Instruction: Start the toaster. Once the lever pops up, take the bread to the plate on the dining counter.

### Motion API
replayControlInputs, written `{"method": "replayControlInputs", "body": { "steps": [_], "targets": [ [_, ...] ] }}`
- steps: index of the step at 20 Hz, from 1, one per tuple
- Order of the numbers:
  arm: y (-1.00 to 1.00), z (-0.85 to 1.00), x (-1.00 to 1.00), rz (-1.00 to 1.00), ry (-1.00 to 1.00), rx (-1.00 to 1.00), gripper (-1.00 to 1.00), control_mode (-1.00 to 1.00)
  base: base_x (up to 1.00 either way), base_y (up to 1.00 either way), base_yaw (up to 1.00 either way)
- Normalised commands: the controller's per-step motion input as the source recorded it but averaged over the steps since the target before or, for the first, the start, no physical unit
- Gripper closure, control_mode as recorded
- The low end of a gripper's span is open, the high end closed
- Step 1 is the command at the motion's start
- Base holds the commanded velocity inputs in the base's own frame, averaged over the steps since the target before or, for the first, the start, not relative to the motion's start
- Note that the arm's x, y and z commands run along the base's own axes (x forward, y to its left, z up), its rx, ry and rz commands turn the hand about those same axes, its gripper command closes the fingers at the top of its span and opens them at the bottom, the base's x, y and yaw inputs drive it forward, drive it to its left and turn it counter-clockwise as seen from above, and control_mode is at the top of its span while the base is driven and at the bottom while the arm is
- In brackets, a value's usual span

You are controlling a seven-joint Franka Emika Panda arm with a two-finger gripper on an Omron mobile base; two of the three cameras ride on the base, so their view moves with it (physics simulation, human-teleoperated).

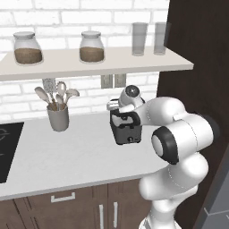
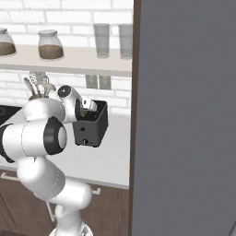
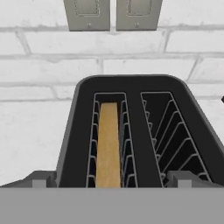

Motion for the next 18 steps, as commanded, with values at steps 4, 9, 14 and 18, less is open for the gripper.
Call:
{"method": "replayControlInputs", "body": {
  "steps": [4,9,14,18],
  "targets": [
    [0.0,0.0,0.04,0.0,0.0,0.0,1.0,-1.0,0.0,0.0,0.0],
    [0.0,0.0,0.0,0.0,0.0,0.0,1.0,-1.0,0.0,0.0,0.0],
    [0.0,0.0,0.0,0.0,0.0,0.0,1.0,-1.0,0.0,0.0,0.0],
    [0.0,0.0,-0.02,0.0,-0.01,0.0,1.0,-1.0,0.0,0.0,0.0]
  ]
}}
